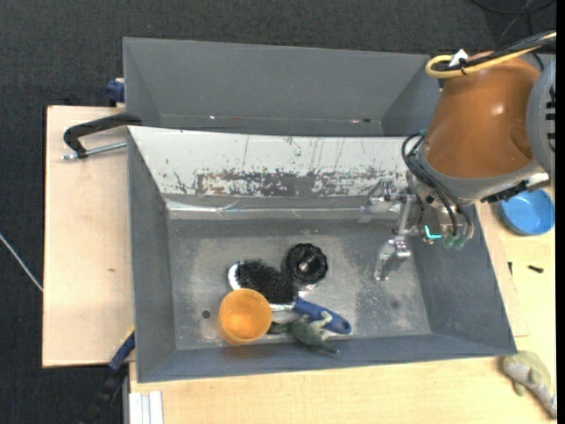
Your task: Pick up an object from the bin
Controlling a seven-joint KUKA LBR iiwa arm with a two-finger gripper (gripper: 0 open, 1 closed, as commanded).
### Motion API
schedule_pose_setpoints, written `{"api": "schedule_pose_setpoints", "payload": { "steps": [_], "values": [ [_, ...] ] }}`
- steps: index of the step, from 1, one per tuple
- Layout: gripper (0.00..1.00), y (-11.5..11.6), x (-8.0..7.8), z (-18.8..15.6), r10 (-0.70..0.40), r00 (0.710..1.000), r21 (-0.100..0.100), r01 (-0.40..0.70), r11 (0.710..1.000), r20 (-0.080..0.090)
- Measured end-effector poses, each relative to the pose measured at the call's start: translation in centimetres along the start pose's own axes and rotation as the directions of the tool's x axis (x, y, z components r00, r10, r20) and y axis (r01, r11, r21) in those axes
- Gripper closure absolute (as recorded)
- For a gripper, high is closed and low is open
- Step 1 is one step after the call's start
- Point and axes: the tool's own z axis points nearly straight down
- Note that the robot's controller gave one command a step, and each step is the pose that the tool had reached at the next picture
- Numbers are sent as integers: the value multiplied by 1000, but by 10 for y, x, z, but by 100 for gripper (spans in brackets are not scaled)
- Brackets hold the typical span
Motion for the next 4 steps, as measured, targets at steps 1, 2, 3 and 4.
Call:
{"api": "schedule_pose_setpoints", "payload": {
  "steps": [1,2,3,4],
  "values": [
    [0,56,-7,120,11,999,0,-11,1000,36],
    [100,57,-9,120,10,999,-1,-10,1000,44],
    [100,73,-4,-5,0,1000,-1,0,1000,21],
    [0,73,-2,-1,1,1000,0,-1,1000,11]
  ]
}}
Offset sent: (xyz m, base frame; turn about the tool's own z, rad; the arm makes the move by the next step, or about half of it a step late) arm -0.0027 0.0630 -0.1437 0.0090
